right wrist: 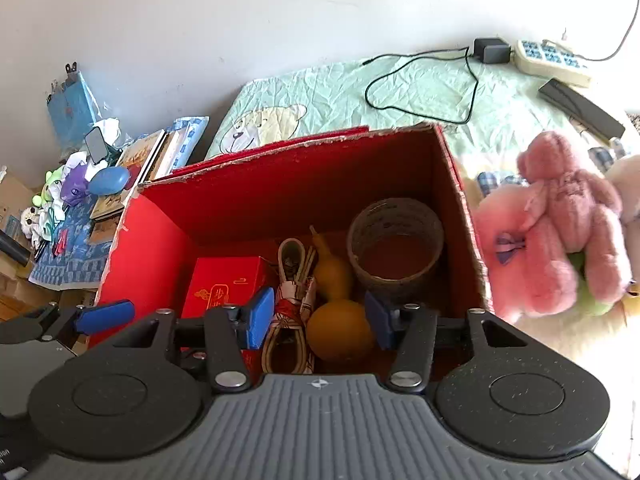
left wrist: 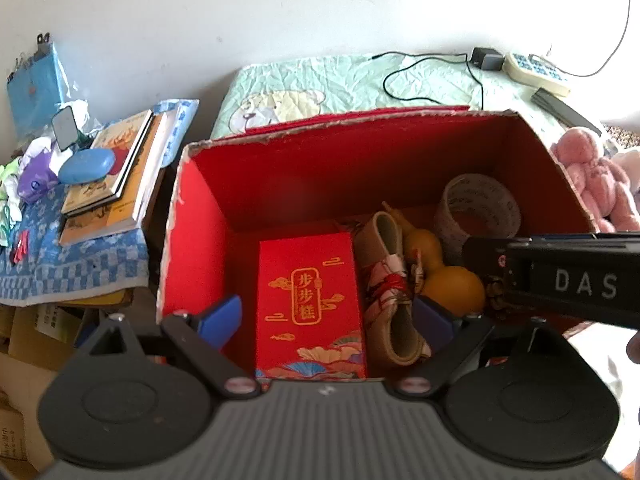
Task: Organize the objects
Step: 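Open the right gripper to release the gift box in the box, then lift the open right gripper out of the box and back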
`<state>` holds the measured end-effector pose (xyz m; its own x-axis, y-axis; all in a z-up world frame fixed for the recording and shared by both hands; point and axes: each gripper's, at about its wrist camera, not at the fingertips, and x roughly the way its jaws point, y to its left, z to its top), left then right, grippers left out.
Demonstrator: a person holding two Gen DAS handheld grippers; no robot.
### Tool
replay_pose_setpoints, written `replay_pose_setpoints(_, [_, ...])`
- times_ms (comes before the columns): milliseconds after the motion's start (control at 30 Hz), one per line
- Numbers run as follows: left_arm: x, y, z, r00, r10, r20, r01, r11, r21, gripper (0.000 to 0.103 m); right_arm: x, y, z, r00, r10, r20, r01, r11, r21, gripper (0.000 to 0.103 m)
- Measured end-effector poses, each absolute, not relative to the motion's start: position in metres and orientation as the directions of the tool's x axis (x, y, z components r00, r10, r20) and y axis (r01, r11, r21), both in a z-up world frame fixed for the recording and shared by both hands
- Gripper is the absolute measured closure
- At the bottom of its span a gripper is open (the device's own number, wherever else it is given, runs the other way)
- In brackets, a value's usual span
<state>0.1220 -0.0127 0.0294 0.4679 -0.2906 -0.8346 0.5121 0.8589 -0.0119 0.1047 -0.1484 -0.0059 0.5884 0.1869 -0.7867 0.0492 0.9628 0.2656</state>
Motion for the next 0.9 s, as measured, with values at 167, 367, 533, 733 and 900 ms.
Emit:
replay_pose_setpoints(167, [0.107,-0.013,0.041,0.504,-0.291,-0.813,0.501,0.865,0.001,0.008,0.088,-0.156,0.006,0.616,0.186,-0.766,0.056,0.959,0.278,0.048])
replay_pose_setpoints(367, [0.092,-0.010,0.052,0.519,-0.299,-0.800,0.480,0.877,-0.016,0.008,0.068,-0.166,0.014,0.633,0.201,-0.748,0.041,0.956,0.291,0.048])
replay_pose_setpoints(533, [0.075,-0.011,0.059,0.531,-0.301,-0.792,0.468,0.884,-0.022,0.008,0.053,-0.173,0.020,0.643,0.215,-0.735,0.014,0.956,0.292,0.047])
replay_pose_setpoints(733, [0.056,-0.015,0.063,0.566,-0.268,-0.779,0.436,0.900,0.007,0.002,0.039,-0.182,0.020,0.635,0.232,-0.736,-0.006,0.955,0.296,0.047])
replay_pose_setpoints(900, [0.046,-0.019,0.058,0.573,-0.229,-0.787,0.408,0.912,0.032,0.002,0.031,-0.188,0.016,0.620,0.246,-0.745,-0.019,0.954,0.299,0.047])
